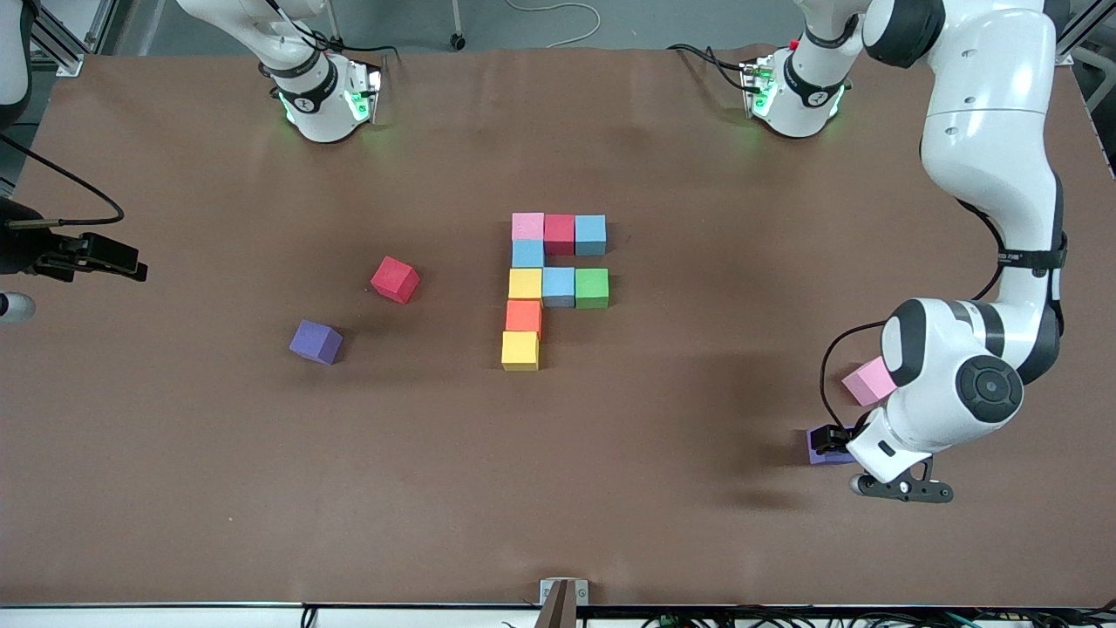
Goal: Arrange 11 blocks into digit 3
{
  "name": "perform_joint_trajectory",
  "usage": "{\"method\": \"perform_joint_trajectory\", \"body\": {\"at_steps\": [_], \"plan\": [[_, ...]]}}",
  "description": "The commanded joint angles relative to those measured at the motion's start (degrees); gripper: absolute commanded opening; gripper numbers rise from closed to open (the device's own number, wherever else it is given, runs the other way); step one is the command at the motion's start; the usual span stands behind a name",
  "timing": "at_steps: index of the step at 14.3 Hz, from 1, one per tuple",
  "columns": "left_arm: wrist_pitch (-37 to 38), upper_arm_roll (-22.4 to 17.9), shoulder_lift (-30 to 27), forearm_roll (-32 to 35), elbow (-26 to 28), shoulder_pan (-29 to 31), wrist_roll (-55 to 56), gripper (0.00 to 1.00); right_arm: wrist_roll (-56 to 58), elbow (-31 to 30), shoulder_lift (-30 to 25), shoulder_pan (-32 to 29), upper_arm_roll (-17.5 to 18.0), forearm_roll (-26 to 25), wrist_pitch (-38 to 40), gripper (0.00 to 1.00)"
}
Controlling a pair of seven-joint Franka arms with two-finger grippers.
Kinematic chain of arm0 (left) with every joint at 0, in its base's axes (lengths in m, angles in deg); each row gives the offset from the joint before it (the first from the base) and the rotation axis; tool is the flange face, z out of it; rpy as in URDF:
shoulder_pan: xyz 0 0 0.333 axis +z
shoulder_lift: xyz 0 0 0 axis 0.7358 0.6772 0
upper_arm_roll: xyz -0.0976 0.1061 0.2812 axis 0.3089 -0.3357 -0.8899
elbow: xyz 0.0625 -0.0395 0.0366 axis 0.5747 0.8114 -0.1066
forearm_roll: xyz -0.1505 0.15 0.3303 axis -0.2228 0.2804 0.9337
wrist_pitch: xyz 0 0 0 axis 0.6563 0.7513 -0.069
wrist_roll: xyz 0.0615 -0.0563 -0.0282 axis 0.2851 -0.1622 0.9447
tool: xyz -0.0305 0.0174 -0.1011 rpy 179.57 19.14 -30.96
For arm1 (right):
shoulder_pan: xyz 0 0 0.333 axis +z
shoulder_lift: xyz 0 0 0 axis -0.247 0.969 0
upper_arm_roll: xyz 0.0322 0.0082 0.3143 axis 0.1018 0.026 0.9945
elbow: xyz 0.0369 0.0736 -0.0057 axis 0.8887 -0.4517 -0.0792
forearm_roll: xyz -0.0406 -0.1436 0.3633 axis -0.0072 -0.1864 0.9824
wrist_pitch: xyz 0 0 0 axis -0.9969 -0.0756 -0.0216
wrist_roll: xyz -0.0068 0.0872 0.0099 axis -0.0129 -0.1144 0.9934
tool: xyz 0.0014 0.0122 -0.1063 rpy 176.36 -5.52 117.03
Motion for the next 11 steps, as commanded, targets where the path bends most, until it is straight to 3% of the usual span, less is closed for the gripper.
{"method": "perform_joint_trajectory", "body": {"at_steps": [1, 3, 7, 11], "plan": [[-0.9, -0.2, 3.7, 0.3, -2.9, 1.0, -1.6, 0.98, -0.3, -1.2, -1.6, -1.2, 1.4, -1.0, 0.0, 1.0], [-0.7, -0.1, 6.3, 0.2, -5.7, 0.9, -0.8, 0.97, -0.2, -1.1, -2.3, -1.3, 1.4, -1.0, 0.1, 1.0], [-1.0, -0.1, 7.5, 0.1, -6.1, 0.9, 1.0, 0.96, 0.0, -1.2, -3.0, -1.3, 1.3, -1.1, 0.1, 1.0], [1.0, 0.2, 7.4, -1.6, -6.1, 0.1, 7.4, 0.85, 0.0, -1.3, -3.8, -1.3, 1.3, -1.1, 0.0, 1.0]]}}
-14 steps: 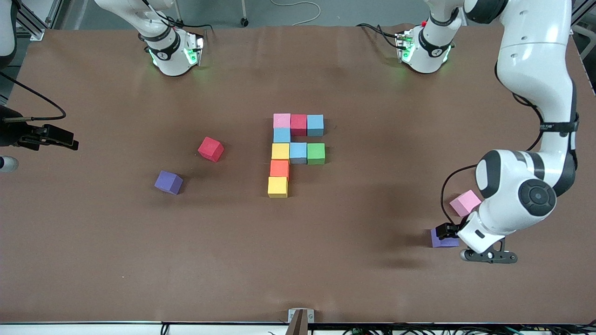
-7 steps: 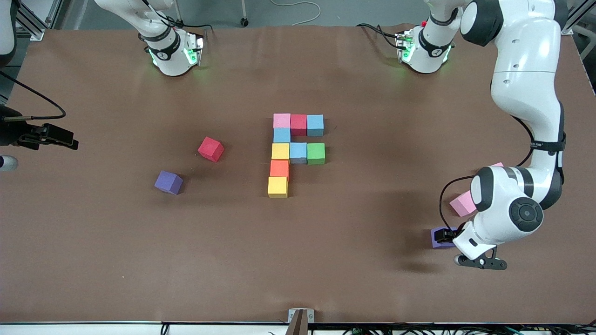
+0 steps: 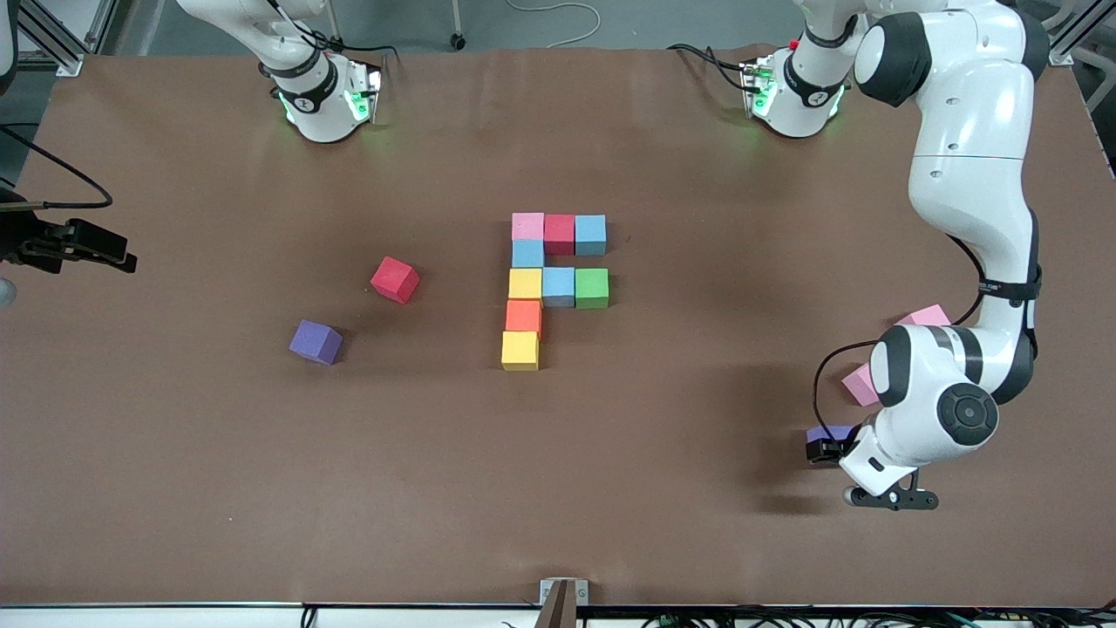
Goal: Arrange 11 blocks into digit 3
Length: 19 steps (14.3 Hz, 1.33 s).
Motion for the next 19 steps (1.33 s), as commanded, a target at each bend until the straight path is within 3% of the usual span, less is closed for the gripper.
{"method": "perform_joint_trajectory", "body": {"at_steps": [1, 7, 10, 13, 17, 19], "plan": [[1.9, 0.0, 0.6, -1.4, -1.7, -0.6, 2.1, 0.84, 0.0, -1.2, -1.8, -1.2, 1.3, -1.1, -0.3, 1.0], [2.5, -0.4, 0.3, -1.1, -1.1, 0.0, 1.5, 0.81, 0.1, -1.1, -2.2, -1.0, 1.5, -4.0, -0.8, 1.0], [5.4, 0.0, -0.3, -1.4, -1.1, 0.2, 1.5, 0.68, -0.3, -1.0, -2.3, -0.5, 1.8, -5.5, -0.6, 1.0], [5.6, 0.0, -0.8, -2.5, -1.0, 0.2, 1.7, 0.61, -0.4, -0.9, -2.3, -0.5, 1.9, -4.9, -0.9, 1.0], [5.8, 0.0, -1.5, -2.7, -1.0, -0.5, 2.4, 0.38, -0.3, -1.0, -2.7, -0.7, 1.6, -0.7, -2.1, 1.0], [8.2, 0.6, -2.9, -2.8, -1.0, -1.8, 4.7, 0.36, -0.3, -1.0, -2.7, -0.6, 1.7, -1.3, -2.0, 1.0]]}}
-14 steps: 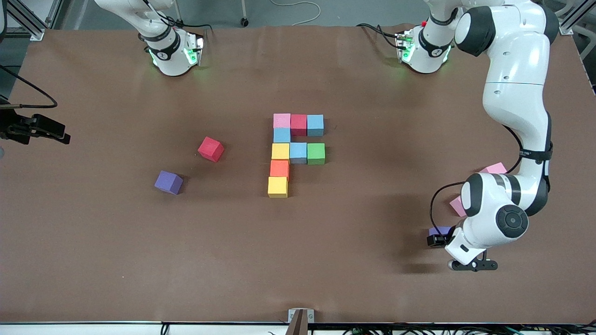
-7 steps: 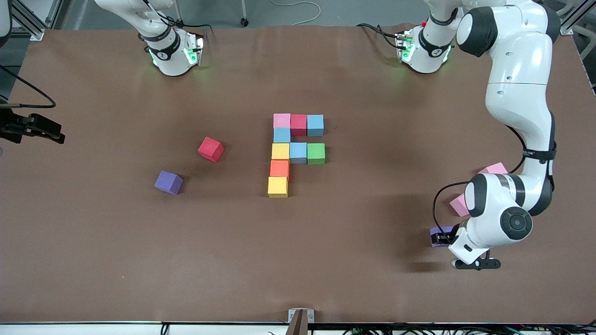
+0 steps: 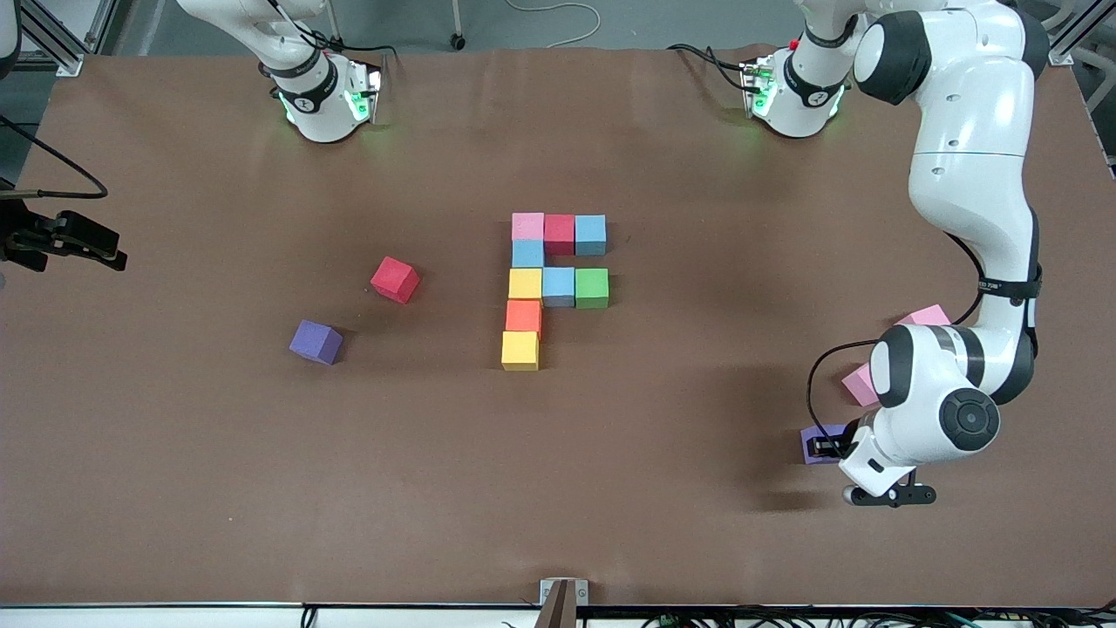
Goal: Arrange 11 blocks into digit 3
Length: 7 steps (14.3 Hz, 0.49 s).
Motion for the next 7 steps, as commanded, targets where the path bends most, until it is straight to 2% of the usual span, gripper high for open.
{"method": "perform_joint_trajectory", "body": {"at_steps": [1, 3, 7], "plan": [[3.9, 0.4, -3.5, -1.1, 0.0, -1.8, 5.5, 0.36, -0.3, -0.9, -1.4, -0.6, 0.6, 0.5, -0.2, 1.0], [5.2, 2.7, -5.4, -1.0, 0.0, -1.8, 12.1, 0.36, 0.2, -0.7, -1.4, -0.5, 0.6, 0.4, 0.0, 1.0], [9.0, 5.6, -7.9, -0.2, 0.0, -5.2, 34.8, 0.36, 0.3, 2.7, -1.1, -1.1, 0.2, -0.6, 0.8, 1.0]]}}
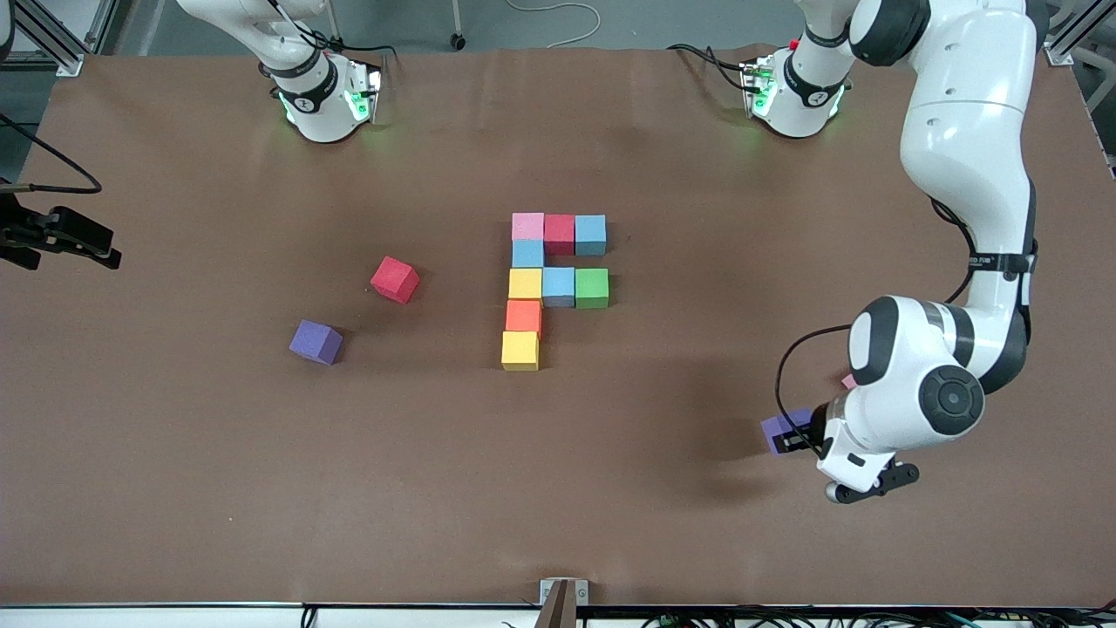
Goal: Arrange 11 blocks into digit 3
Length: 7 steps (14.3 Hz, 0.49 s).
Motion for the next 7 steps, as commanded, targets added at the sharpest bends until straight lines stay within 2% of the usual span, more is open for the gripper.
{"method": "perform_joint_trajectory", "body": {"at_steps": [1, 5, 7], "plan": [[1.8, 0.4, -1.8, -0.1, 0.6, -4.1, 13.4, 0.35, 0.3, 1.3, -0.8, -1.1, 0.4, -0.5, 0.7, 1.0], [1.7, 0.0, -1.7, 0.1, 0.6, -11.6, 32.2, 0.34, -0.1, 1.3, -0.5, -0.6, 0.8, 0.2, 1.0, 1.0], [1.2, -0.1, -1.3, 0.1, 0.6, -14.8, 39.8, 0.3, 0.0, 1.3, -0.6, -0.4, 0.9, 0.2, 4.1, 1.0]]}}
